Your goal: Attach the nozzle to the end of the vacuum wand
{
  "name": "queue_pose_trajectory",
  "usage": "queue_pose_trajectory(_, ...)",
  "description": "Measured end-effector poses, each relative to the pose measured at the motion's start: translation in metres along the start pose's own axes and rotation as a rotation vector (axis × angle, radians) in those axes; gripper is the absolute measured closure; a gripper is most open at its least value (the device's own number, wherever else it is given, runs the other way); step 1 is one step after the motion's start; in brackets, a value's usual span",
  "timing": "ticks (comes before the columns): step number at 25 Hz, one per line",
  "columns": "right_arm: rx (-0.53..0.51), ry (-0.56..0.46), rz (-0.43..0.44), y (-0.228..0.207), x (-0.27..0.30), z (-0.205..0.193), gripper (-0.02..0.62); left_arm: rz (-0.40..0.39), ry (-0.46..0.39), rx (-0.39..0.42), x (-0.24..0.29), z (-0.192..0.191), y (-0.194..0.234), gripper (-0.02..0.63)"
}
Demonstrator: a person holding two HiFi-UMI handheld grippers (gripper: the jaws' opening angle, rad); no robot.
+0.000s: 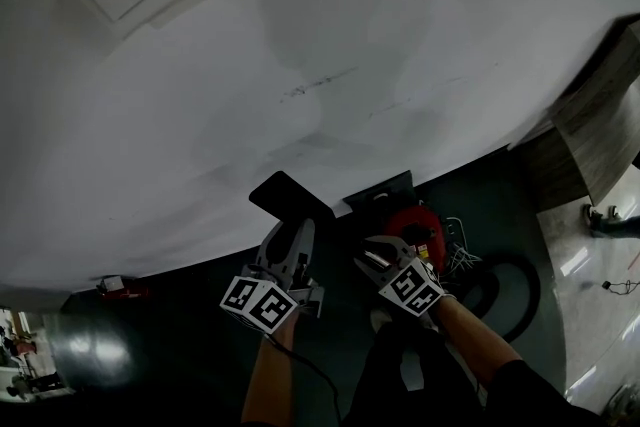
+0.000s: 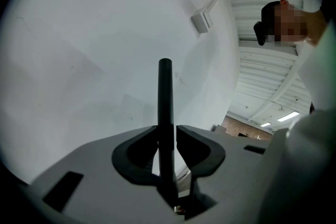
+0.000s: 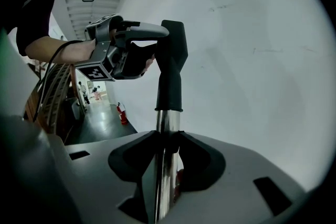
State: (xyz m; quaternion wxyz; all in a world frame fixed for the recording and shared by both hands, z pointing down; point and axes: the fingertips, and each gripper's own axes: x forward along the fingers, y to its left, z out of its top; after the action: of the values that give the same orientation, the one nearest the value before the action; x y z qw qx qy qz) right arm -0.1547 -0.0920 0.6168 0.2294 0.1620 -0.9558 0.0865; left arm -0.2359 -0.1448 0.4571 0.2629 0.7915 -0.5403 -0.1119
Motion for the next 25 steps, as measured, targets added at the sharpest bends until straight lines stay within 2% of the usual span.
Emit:
queue_pose_trajectory(5, -0.003, -0.004, -0.023, -0.002, -0.003, 0.0, 0.449, -0.029, 0.014, 0.016, 0.003, -0.002, -0.008, 0.495)
queue_pose_trajectory(17, -0.026, 0.061, 0.003, 0.009, 0.021, -0.004, 0.449, 0.039, 0.04, -0.012, -0.006, -0.013, 0.024, 0.489)
queue_pose_trajectory(20, -0.016, 0.045, -0.015, 0.005, 0.008, -0.002, 0.449, -0.008, 0.051, 0.016, -0.003, -0.011, 0.007, 0.489)
queue_pose_trajectory(25, -0.003, -0.032, -0.11, -0.019, -0.036, 0.011, 0.449, -0.157, 0.055, 0.065, 0.021, -0.007, -0.051, 0.489)
